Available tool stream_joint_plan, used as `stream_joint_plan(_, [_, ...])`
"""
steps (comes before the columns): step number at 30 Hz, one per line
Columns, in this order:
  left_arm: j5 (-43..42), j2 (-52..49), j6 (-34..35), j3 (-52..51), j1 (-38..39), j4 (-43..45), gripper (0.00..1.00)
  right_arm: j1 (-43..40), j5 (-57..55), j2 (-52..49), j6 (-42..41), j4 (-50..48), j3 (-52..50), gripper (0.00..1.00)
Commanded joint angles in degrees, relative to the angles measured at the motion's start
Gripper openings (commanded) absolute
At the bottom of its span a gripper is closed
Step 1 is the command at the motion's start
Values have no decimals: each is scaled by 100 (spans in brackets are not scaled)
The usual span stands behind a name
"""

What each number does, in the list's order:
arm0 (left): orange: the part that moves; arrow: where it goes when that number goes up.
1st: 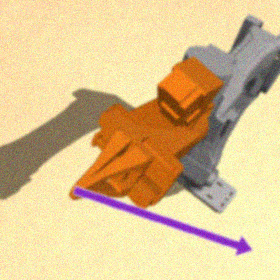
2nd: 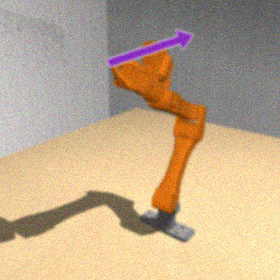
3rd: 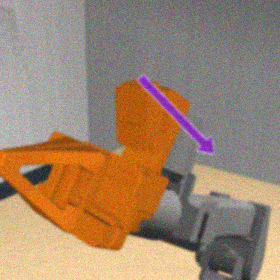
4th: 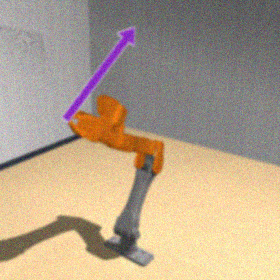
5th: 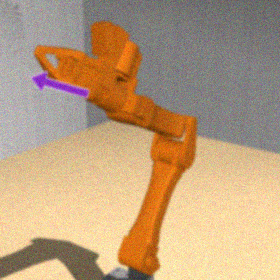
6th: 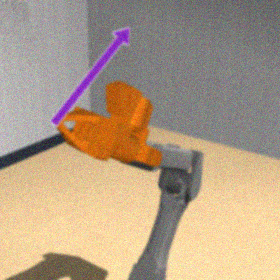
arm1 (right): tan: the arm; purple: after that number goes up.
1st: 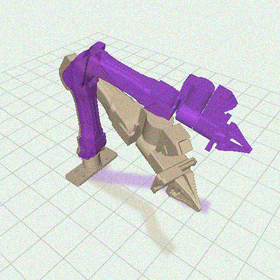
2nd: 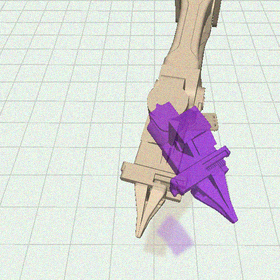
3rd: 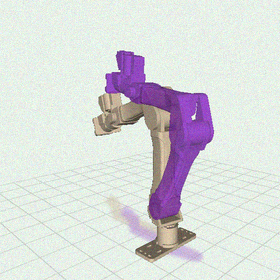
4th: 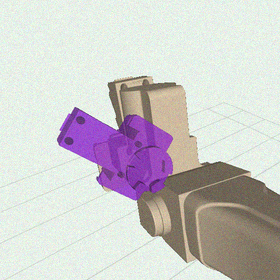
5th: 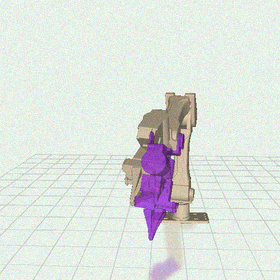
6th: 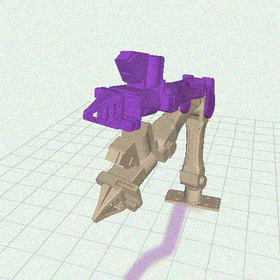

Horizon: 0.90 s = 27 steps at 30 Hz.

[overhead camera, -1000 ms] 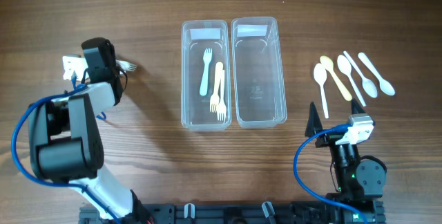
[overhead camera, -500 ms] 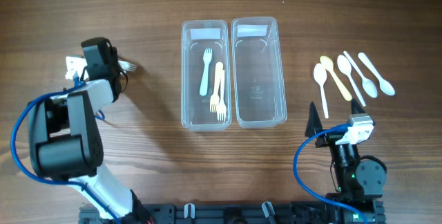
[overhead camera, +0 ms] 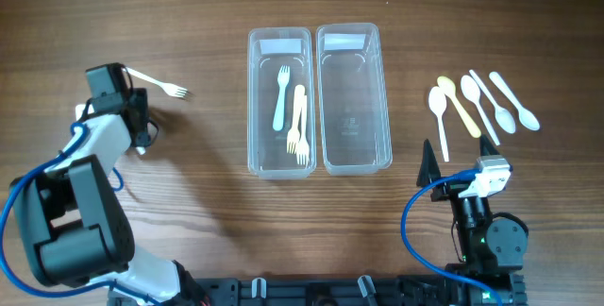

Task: Pack container

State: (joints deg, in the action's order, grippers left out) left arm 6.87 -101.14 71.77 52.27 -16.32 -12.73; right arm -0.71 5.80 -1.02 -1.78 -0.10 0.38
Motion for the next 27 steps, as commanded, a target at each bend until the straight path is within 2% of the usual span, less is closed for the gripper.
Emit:
stream_joint_plan(1, [-44,74,-621,-210,-205,-116,75,-11,24,4,24,-35,-9,100])
stream_joint_plan(5, [-258,203,-1381,-210,-162,334,73,-11,24,4,26,-35,-9,100])
stream_joint_plan(12, [-409,745,-2417,-210,107,931,61,-11,24,4,24,-35,-9,100])
stream_joint_plan(17, [-404,1447,-3571,-210,251,664,66,-11,24,4,28,-35,-9,100])
stream_joint_plan(22, [-365,1919,-5125,-210,256,238,48,-11,24,4,28,-35,-9,100])
stream_joint_plan(27, [-168,1875,-5206,-210,256,-181,58,-11,24,4,28,-35,-9,100])
